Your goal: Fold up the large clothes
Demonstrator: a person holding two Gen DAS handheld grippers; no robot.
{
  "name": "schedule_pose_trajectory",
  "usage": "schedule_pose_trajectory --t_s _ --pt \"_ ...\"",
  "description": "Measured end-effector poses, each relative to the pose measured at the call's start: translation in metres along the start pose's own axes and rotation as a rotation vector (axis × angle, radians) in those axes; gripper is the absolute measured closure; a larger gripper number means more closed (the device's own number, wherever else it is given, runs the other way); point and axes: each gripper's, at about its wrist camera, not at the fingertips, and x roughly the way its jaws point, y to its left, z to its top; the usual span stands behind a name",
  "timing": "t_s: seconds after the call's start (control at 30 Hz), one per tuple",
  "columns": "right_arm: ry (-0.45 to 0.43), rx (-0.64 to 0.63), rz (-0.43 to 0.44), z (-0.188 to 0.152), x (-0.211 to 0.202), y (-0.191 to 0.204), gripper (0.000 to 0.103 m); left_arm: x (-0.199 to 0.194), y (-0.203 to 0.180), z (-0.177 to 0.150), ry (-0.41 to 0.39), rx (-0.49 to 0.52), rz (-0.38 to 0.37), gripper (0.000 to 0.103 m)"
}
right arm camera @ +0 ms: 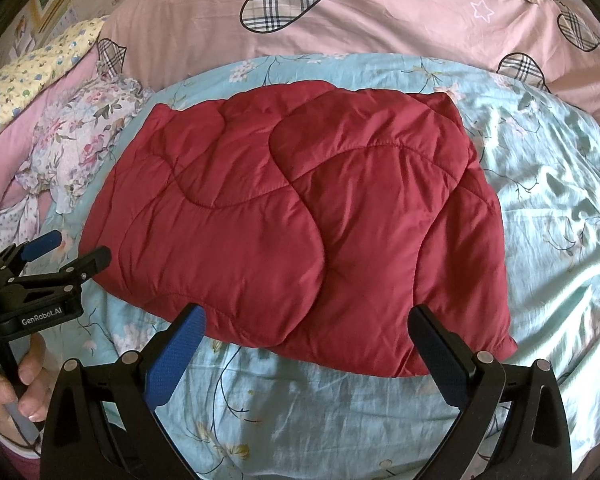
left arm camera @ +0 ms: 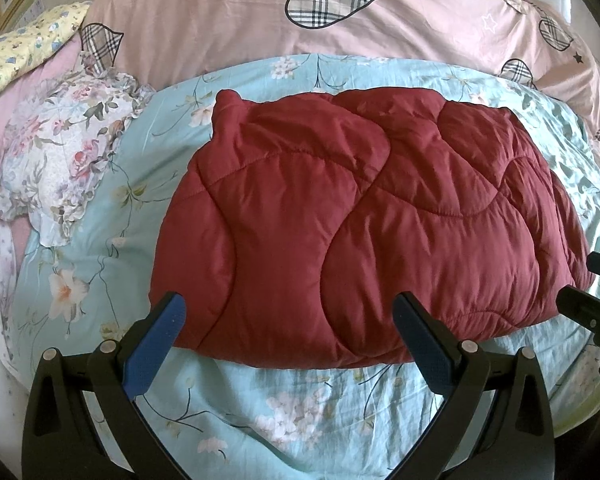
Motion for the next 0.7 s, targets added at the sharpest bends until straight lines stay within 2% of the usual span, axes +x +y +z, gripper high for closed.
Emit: schedule_pose_trajectory --t_s 0.7 --pt "-0.004 0.018 0.000 0.0019 -0.0021 -0.0021 0.001 0.0005 -0.0038 0.0039 0.003 -0.013 -0.001 0.000"
